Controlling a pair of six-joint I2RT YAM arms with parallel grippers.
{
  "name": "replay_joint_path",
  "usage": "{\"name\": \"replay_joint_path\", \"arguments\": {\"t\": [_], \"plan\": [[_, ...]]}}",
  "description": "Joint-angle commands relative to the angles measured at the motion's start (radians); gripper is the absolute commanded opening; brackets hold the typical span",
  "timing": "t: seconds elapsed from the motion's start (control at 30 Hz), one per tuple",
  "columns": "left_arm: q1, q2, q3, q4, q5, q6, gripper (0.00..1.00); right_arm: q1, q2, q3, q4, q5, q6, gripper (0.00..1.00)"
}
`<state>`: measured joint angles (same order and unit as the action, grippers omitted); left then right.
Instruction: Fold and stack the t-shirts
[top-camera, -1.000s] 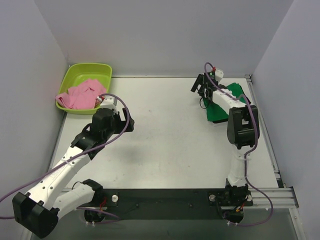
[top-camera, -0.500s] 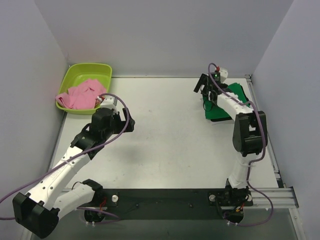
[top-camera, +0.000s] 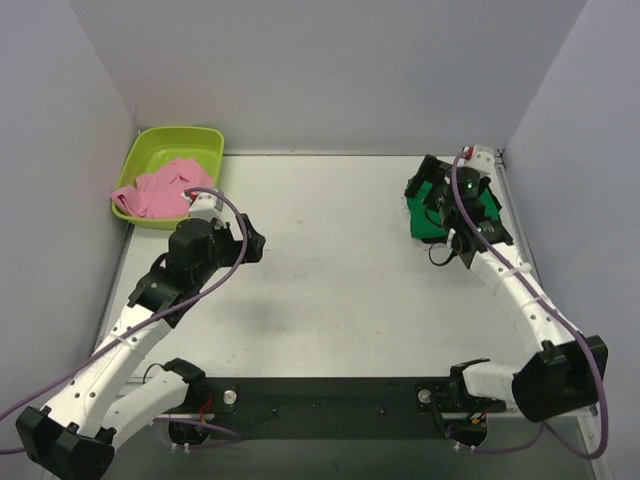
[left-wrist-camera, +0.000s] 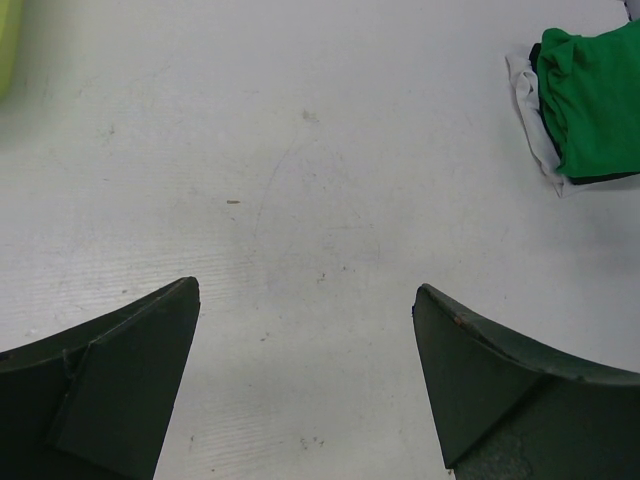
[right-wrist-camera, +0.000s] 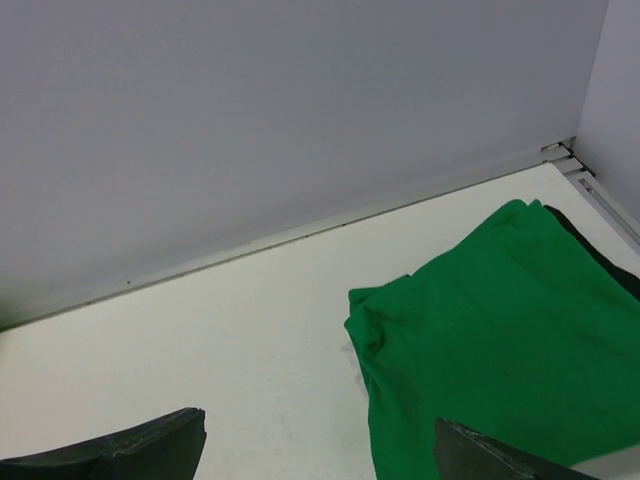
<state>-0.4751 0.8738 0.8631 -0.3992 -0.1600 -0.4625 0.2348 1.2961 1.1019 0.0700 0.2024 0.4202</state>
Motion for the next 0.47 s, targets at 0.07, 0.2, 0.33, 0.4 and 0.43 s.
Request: {"name": "replay_joint_path", "arguments": {"t": [0.07, 0.2, 0.33, 0.4, 0.43], "plan": [[0.009, -0.007, 0.008, 0.051, 0.074, 0.005, 0.98, 0.147, -0.278, -0.186, -0.099, 0.201, -0.084, 1.00], [0.010, -0.059, -0.021, 0.080, 0.047, -0.004, 0.97, 0.164, -0.437, -0.244, -0.197, 0.212, -0.067, 1.00], [0.010, -0.099, 0.002, 0.048, -0.007, 0.005, 0.98, 0.176, -0.523, -0.226, -0.275, 0.181, -0.092, 1.00], [0.010, -0.114, 0.004, 0.049, -0.013, 0.012, 0.97, 0.190, -0.541, -0.217, -0.300, 0.215, -0.103, 1.00], [0.010, -0.125, 0.005, 0.048, -0.027, 0.015, 0.98, 0.192, -0.552, -0.220, -0.300, 0.218, -0.106, 1.00]]}}
